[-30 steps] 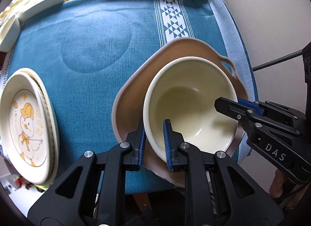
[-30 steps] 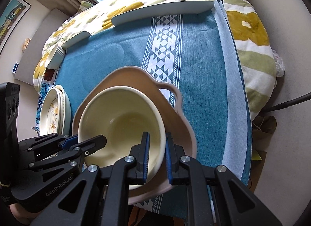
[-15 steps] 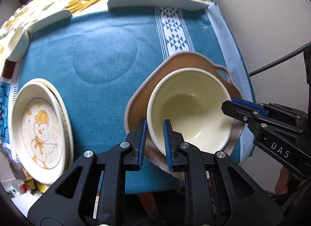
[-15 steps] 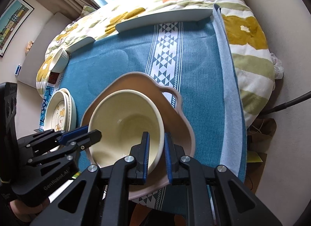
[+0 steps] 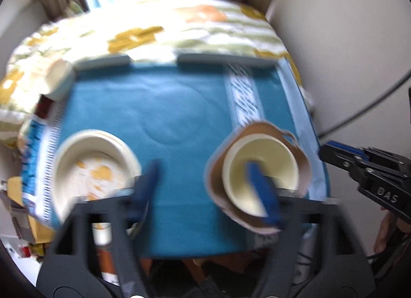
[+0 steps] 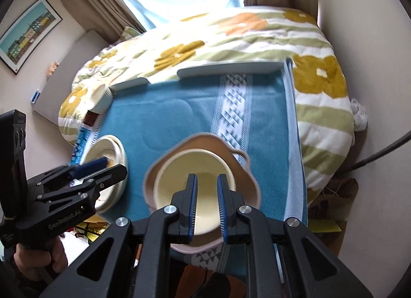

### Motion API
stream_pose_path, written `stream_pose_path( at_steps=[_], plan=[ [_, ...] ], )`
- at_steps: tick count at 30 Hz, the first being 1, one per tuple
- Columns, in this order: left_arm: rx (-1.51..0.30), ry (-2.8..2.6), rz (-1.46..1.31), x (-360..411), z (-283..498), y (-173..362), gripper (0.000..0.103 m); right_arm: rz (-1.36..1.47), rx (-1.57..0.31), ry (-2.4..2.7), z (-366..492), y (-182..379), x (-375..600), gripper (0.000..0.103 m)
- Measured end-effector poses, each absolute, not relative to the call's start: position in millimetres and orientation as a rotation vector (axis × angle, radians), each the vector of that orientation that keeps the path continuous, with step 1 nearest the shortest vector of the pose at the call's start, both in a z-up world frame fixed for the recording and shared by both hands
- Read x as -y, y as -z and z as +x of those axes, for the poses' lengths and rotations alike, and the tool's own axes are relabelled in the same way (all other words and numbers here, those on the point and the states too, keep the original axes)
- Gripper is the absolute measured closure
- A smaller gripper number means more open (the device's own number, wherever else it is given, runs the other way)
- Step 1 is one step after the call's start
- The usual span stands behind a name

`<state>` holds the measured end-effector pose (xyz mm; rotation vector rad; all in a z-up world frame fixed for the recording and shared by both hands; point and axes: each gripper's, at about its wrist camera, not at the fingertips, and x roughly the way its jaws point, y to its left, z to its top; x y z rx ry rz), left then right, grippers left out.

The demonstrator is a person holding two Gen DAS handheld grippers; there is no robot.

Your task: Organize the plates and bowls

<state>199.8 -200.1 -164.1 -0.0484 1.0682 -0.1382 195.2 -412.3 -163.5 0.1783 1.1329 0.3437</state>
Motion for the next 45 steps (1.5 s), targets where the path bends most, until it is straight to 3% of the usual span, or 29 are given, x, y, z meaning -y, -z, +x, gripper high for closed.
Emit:
stream_pose_path(
  at_steps=[1,3,4,5,16,26,28,33,36,38,41,45],
  plan=[
    [-1.033,0.113,-0.047,192.0,197.3,157.1,0.009,0.168,-1.121,-0.346,195.5,159.5,409.3,0.084],
    [-0.993,0.075,-0.052,175.0,193.6,147.4,0.008,0.151,-1.107,-0.356,196.5,154.5,403.0,0.054],
    [-0.986,0.059,-0.066,164.7,192.5,143.8,0.008,0.142,-1.100,-0.361,197.9,152.6,399.1,0.020],
    [-0.980,0.041,-0.085,153.4,191.5,140.3,0.008,0.133,-1.083,-0.367,199.1,150.4,394.9,0.000],
    [-0.904,-0.145,-0.242,21.4,188.8,114.3,0.008,0.078,-0.974,-0.594,254.2,125.0,305.2,0.000],
    [-0.926,-0.207,-0.495,-97.2,258.8,152.4,0.010,-0.118,-1.001,-0.669,359.4,126.5,147.4,0.000],
    [-0.930,-0.206,-0.544,-116.1,278.3,166.8,0.021,-0.104,-1.030,-0.679,381.4,138.9,124.2,0.000],
    [-0.976,-0.200,-0.640,-155.9,326.7,213.0,0.038,-0.057,-1.126,-0.752,430.5,183.5,64.8,0.001],
    [-0.990,-0.202,-0.681,-174.7,351.0,237.9,0.049,-0.049,-1.191,-0.785,451.8,215.7,34.7,0.017],
    [-1.004,-0.204,-0.705,-184.9,366.7,254.2,0.054,-0.009,-1.238,-0.809,460.5,236.4,23.7,0.034],
    [-1.027,-0.203,-0.733,-197.4,383.0,274.1,0.058,0.043,-1.290,-0.828,471.0,260.0,11.5,0.043],
    [-1.057,-0.212,-0.753,-204.6,394.1,294.0,0.072,0.040,-1.318,-0.854,476.1,275.7,-6.5,0.056]
  ],
)
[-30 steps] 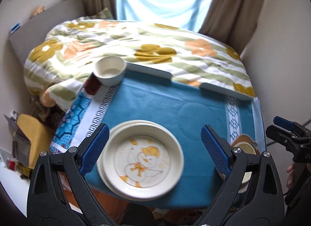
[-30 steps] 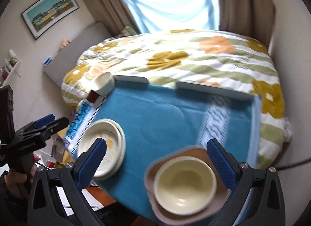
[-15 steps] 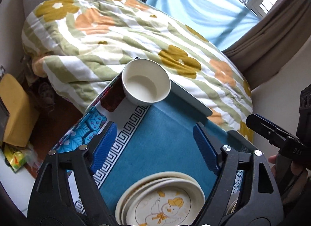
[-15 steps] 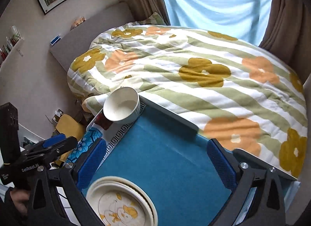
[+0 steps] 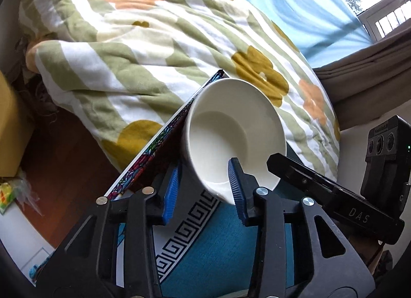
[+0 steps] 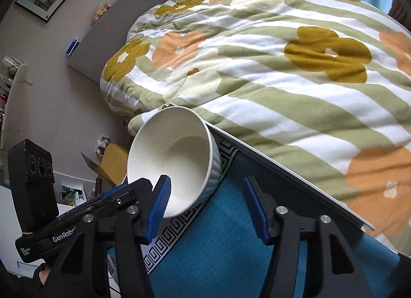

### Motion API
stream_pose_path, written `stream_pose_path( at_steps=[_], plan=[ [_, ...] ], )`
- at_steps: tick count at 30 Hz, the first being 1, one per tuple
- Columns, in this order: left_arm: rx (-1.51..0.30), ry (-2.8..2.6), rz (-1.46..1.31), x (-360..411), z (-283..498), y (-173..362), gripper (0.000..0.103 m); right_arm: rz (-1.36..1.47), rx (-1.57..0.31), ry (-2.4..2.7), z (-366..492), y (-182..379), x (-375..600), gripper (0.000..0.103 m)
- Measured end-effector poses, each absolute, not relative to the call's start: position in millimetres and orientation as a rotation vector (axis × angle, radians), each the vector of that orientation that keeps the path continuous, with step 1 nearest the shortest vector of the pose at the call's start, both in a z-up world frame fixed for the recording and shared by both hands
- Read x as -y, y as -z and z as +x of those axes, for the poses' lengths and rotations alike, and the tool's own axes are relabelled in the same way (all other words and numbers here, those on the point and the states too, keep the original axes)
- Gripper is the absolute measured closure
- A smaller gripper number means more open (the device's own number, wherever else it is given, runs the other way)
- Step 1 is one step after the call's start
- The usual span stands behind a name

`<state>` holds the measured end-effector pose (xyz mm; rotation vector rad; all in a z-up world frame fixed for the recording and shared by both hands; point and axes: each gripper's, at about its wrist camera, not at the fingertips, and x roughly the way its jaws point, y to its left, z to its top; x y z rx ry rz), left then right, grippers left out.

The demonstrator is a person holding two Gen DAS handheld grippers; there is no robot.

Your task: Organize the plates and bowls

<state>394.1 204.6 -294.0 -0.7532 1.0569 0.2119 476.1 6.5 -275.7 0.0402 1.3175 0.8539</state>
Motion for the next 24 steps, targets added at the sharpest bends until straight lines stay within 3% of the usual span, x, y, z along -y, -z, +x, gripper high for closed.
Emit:
stream_pose_path(
  at_steps=[5,24],
  plan=[
    [-1.064,-0.226,-0.733,-207.7,398.0,304.1,0.080,0.020,-1.320,-0.866,480.3,283.9,-15.2,0.083],
    [-1.067,-0.171,-0.574,-173.8,389.4,272.2,0.081,0.022,-1.232,-0.807,456.6,258.3,11.9,0.085]
  ],
)
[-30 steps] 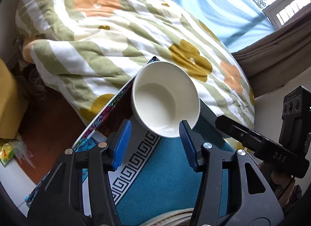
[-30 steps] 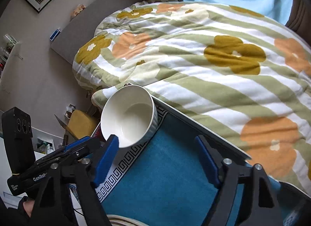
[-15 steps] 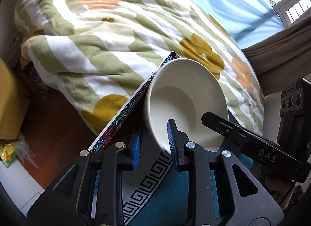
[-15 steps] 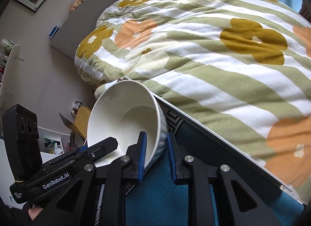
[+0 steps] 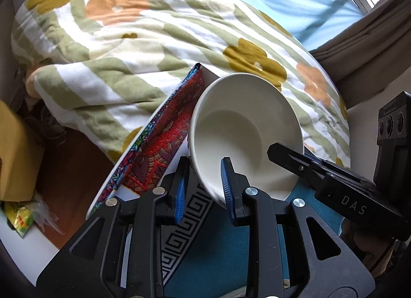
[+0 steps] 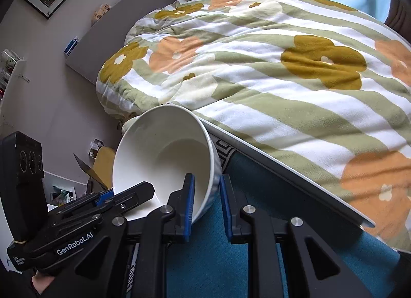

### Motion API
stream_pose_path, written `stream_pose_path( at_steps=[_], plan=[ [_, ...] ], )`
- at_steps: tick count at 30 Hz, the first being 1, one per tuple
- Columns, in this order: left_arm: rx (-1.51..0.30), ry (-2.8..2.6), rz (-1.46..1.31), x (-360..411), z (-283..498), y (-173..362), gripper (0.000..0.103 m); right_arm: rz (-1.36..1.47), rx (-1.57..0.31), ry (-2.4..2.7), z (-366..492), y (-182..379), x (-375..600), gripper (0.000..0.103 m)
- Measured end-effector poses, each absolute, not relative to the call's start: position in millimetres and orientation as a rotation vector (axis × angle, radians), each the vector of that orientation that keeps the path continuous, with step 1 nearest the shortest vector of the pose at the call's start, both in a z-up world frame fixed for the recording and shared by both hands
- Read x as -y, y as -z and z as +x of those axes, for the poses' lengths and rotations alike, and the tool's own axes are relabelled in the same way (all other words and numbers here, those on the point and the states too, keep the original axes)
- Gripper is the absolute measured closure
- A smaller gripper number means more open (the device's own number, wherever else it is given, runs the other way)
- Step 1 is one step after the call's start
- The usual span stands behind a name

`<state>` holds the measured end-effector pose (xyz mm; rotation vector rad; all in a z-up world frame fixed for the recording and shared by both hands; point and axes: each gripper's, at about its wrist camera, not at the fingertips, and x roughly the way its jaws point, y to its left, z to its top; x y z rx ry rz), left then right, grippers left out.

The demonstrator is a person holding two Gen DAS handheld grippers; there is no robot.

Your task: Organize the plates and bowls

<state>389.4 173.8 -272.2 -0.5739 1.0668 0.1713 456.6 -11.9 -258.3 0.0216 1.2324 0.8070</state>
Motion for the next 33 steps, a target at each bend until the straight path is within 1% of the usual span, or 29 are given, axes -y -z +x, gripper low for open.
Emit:
stream_pose_path(
  at_steps=[9,18,27,33],
  plan=[
    [-1.043,-0.082,-0.497,-99.7,354.1,216.4,0.081,0.034,-1.172,-0.713,408.7,205.3,84.0,0.085],
    [-1.011,-0.001,-0.422,15.0,277.5,166.2,0.081,0.094,-1.097,-0.643,324.1,159.5,201.3,0.085],
    [-1.030,0.101,-0.392,133.1,215.5,157.7,0.081,0.126,-1.071,-0.543,249.6,138.9,312.6,0.085],
    [-1.090,0.162,-0.382,187.6,195.0,169.4,0.081,0.155,-1.092,-0.484,223.1,143.9,363.3,0.085]
  ],
)
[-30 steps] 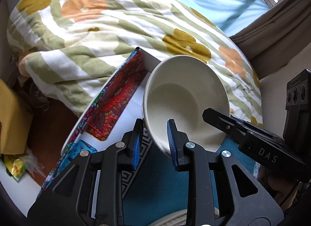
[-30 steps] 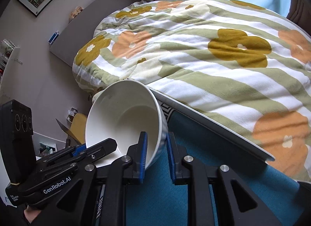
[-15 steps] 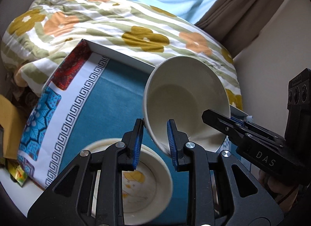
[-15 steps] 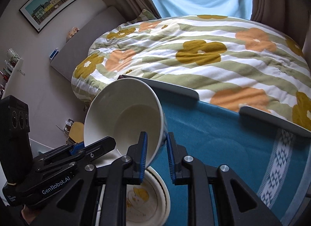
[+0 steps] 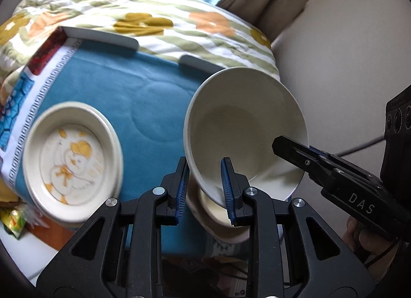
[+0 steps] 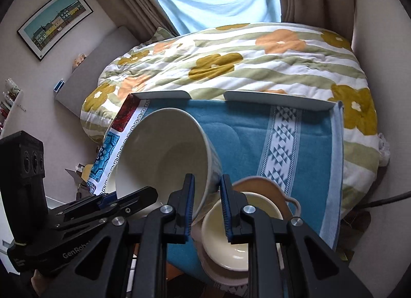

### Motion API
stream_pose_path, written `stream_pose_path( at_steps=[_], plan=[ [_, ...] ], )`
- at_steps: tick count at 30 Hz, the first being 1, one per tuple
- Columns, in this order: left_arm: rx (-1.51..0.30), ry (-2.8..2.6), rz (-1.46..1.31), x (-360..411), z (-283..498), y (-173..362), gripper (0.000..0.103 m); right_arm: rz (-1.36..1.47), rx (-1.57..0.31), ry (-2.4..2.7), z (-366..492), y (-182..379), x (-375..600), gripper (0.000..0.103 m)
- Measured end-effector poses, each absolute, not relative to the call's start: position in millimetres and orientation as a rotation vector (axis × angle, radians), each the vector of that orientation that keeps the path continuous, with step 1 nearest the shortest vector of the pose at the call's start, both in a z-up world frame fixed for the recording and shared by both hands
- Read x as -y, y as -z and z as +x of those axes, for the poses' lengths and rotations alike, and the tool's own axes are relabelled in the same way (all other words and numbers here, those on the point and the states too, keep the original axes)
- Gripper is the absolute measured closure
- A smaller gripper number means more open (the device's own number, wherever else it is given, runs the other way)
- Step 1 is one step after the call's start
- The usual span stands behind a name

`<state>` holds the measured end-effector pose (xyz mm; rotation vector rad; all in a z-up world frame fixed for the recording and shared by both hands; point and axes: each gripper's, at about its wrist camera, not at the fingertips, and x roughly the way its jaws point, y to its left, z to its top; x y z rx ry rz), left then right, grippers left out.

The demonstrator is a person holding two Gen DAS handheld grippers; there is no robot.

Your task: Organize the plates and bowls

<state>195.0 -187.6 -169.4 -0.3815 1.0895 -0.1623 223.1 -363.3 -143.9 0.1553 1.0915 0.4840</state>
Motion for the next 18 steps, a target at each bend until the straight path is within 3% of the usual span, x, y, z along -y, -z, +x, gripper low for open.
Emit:
stream_pose_path(
  at_steps=[18],
  plan=[
    [-1.286,0.235,-0.200,246.6,202.1,226.5,0.081,0.277,-1.247,-0.359,195.8,218.3,419.0,0.085]
  ],
)
